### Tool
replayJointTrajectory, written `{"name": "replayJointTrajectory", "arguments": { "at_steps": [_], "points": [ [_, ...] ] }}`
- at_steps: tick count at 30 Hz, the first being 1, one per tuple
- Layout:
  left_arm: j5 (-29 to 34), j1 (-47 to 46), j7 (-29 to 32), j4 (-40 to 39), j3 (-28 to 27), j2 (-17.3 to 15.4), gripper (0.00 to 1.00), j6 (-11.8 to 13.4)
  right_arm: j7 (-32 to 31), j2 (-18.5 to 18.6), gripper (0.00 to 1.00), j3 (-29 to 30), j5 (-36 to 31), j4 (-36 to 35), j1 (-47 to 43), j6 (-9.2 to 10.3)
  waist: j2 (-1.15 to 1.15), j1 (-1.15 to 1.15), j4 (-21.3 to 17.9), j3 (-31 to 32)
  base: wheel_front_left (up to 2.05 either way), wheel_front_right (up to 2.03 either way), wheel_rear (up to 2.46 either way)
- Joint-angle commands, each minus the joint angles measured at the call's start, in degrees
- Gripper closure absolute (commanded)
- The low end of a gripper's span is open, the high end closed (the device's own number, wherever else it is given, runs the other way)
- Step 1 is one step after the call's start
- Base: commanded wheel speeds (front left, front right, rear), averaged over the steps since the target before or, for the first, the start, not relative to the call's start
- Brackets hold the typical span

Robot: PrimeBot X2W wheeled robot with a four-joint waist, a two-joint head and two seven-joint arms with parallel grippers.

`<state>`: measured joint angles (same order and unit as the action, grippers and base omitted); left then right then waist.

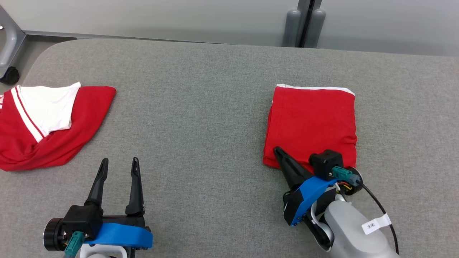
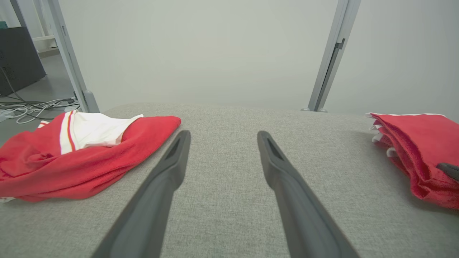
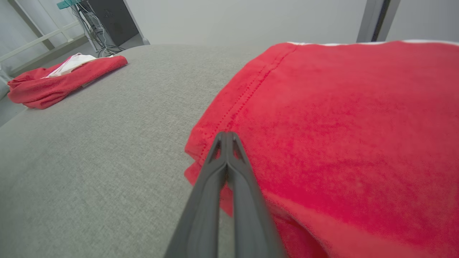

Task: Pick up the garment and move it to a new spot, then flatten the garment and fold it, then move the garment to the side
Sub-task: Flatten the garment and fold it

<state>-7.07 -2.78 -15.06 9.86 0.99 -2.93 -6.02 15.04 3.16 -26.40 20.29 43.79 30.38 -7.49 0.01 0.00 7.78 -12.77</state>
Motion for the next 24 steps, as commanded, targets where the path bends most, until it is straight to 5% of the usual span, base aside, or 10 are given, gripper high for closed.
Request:
{"name": "replayJointTrajectory", "arguments": {
  "at_steps": [1,6,7,8,9,10,24],
  "points": [
    [-0.28,-0.95,-0.17,0.12,0.21,0.07,0.00,0.24,0.20,0.00,1.00,-0.50,0.22,0.00,0.46,-0.01,-0.01,0.00,-0.02,0.01,0.00,0.00,0.00],
    [-0.11,-0.38,-0.17,0.41,-0.24,0.07,0.00,0.67,0.20,-0.13,1.00,-3.34,2.32,-2.61,0.22,-0.01,-0.01,0.00,-0.68,0.61,0.00,0.00,0.00],
    [0.35,-0.26,-0.16,0.52,-0.48,0.06,0.00,0.69,0.21,-0.11,0.86,-2.82,2.25,-3.65,0.04,-0.01,-0.01,0.00,-1.01,0.89,0.00,0.00,0.00],
    [0.61,-0.14,-0.17,0.59,-0.67,0.07,0.00,0.72,0.21,-0.11,0.54,-1.96,1.74,-4.62,-0.37,-0.01,-0.01,0.00,-1.32,1.17,0.00,0.00,0.00],
    [0.88,0.03,-0.17,0.59,-0.89,0.06,0.00,0.71,0.21,-0.12,0.54,-0.58,0.99,-5.67,-0.89,-0.01,-0.01,0.00,-1.68,1.50,0.00,0.00,0.00],
    [1.21,0.20,-0.17,0.62,-1.18,0.07,0.00,0.68,0.21,-0.12,0.00,0.69,0.31,-6.70,-1.46,-0.01,-0.01,0.00,-2.10,1.77,0.00,0.00,0.00],
    [4.28,3.14,-0.16,2.10,-4.44,0.06,0.00,1.21,0.20,0.99,0.00,19.04,-9.51,-20.20,-14.30,-0.01,-0.01,0.00,-7.38,6.88,0.00,0.00,0.00]
  ]
}}
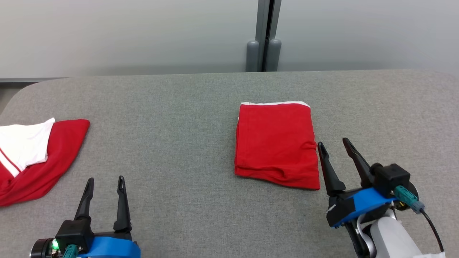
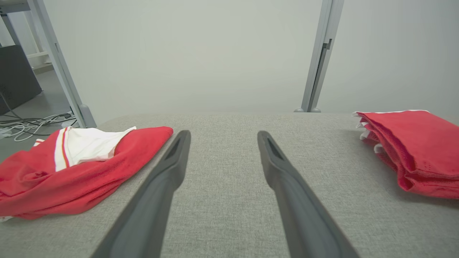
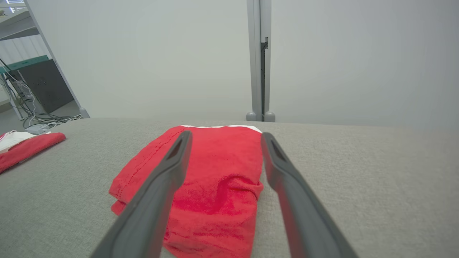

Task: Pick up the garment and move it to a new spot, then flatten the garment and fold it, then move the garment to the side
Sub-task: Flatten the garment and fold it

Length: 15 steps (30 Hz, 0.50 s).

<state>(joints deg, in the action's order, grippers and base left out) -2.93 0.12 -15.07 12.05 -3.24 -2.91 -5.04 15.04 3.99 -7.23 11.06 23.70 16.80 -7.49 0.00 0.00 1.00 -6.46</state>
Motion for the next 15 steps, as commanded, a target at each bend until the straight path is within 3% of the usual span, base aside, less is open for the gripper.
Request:
{"name": "replayJointTrajectory", "arguments": {
  "at_steps": [1,15],
  "points": [
    [0.37,0.61,-0.16,0.04,-0.39,0.03,0.00,0.32,0.21,0.10,0.00,0.89,-0.52,-0.59,-1.83,-0.01,0.00,0.00,-0.85,0.91,0.00,0.00,0.00],
    [0.48,4.94,-0.16,2.01,-0.86,0.04,0.00,0.36,0.21,-1.09,0.00,5.29,-1.38,-4.59,-13.67,-0.01,0.00,0.00,-2.36,5.71,0.00,0.00,0.00]
  ]
}}
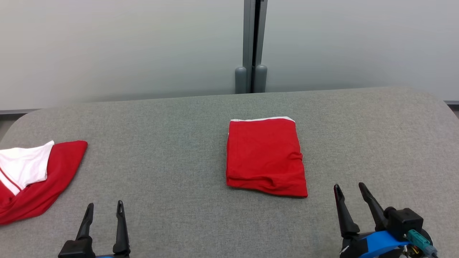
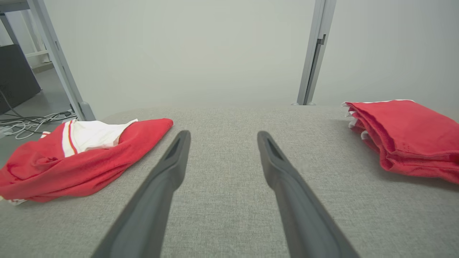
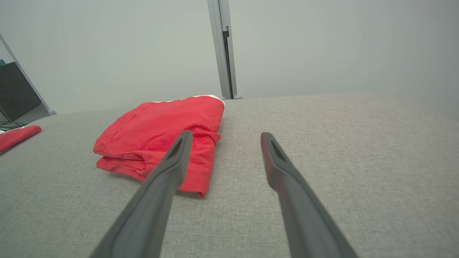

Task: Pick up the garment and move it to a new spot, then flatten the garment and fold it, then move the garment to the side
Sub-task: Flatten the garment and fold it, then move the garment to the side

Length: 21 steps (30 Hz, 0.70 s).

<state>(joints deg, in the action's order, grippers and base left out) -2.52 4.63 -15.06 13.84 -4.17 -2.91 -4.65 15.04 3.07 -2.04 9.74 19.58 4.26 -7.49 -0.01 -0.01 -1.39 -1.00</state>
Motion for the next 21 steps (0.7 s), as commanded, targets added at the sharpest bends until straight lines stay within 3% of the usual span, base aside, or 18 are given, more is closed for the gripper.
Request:
{"name": "replayJointTrajectory", "arguments": {
  "at_steps": [1,21],
  "points": [
    [0.32,0.62,-0.17,0.30,0.08,0.02,0.00,-0.13,0.21,-0.17,0.00,0.00,0.11,-0.63,-1.66,-0.01,0.01,0.01,0.09,0.40,0.00,0.00,0.00],
    [0.98,1.79,-0.17,0.54,0.23,-0.45,0.00,-1.28,0.21,-0.16,0.00,-0.20,0.85,0.63,-2.76,-0.01,0.01,0.01,0.58,1.66,0.00,0.00,0.00]
  ]
}}
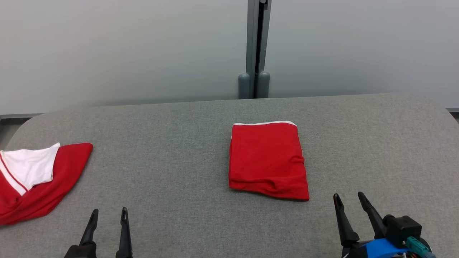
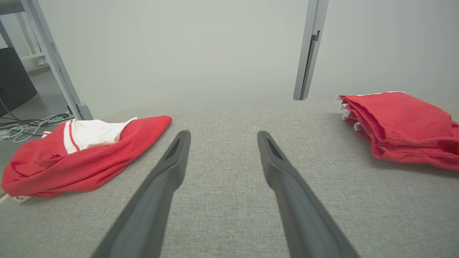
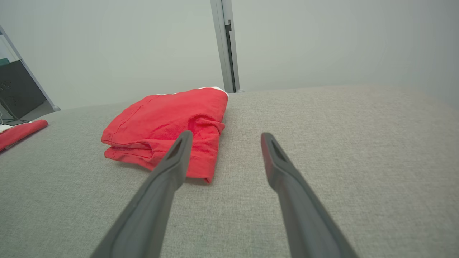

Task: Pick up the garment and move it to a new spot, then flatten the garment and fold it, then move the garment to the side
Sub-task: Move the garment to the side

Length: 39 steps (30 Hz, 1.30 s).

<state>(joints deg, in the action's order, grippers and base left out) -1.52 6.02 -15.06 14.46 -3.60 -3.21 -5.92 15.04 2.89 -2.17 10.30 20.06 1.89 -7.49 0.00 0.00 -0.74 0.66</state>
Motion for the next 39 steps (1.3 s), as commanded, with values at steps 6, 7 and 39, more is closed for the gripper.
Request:
{"name": "replayJointTrajectory", "arguments": {
  "at_steps": [6,7,39],
  "points": [
    [-0.12,0.21,-0.17,-0.11,-0.56,-0.10,0.00,-0.02,0.21,0.02,0.00,-0.52,0.57,0.46,-0.15,-0.01,0.00,0.00,-0.24,-0.11,0.00,0.00,0.00],
    [-0.12,0.14,-0.17,-0.17,-0.53,-0.08,0.00,-0.02,0.21,0.02,0.00,-0.76,0.40,0.54,0.27,-0.01,0.00,0.00,-0.24,-0.18,0.00,0.00,0.00],
    [-1.67,-10.79,-0.17,-2.37,2.32,0.33,0.00,-0.81,-3.84,2.02,0.00,-2.05,-5.49,35.78,36.98,-0.01,0.00,0.00,5.73,-14.84,0.00,0.00,0.00]
  ]
}}
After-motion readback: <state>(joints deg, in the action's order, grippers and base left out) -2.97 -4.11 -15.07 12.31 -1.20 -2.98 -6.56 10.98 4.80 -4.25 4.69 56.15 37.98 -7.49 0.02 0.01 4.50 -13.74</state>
